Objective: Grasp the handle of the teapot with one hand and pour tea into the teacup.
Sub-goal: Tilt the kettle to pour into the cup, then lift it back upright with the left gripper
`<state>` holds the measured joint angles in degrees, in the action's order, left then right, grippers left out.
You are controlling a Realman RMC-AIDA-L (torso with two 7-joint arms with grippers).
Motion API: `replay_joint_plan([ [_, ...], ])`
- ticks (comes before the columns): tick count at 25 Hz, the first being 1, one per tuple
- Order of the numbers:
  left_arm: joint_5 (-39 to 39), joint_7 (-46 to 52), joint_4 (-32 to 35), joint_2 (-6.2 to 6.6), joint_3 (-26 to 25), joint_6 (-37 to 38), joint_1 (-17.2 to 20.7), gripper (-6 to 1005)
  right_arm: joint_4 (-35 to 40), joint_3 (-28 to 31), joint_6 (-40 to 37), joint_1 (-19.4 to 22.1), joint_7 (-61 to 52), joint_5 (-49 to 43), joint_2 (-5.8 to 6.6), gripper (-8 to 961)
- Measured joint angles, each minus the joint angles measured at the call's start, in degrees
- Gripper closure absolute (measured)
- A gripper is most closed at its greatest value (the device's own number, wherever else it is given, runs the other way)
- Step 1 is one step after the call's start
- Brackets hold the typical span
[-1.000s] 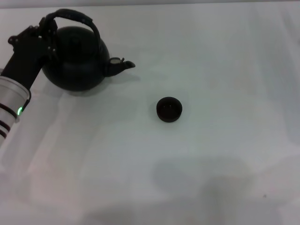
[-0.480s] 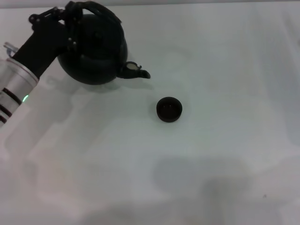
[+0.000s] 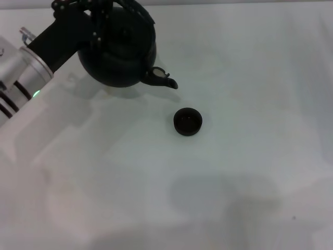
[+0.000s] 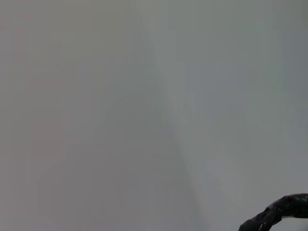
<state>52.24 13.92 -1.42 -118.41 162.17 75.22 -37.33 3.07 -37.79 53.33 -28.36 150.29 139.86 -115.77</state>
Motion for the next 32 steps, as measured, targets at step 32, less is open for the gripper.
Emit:
replay_joint_plan([
  [32, -11.06, 2.52, -3.92, 0.17, 0.7, -0.6, -4.97, 872, -1.41, -0.01, 0.55, -0.72, -1.58, -0.03, -0.16, 109],
])
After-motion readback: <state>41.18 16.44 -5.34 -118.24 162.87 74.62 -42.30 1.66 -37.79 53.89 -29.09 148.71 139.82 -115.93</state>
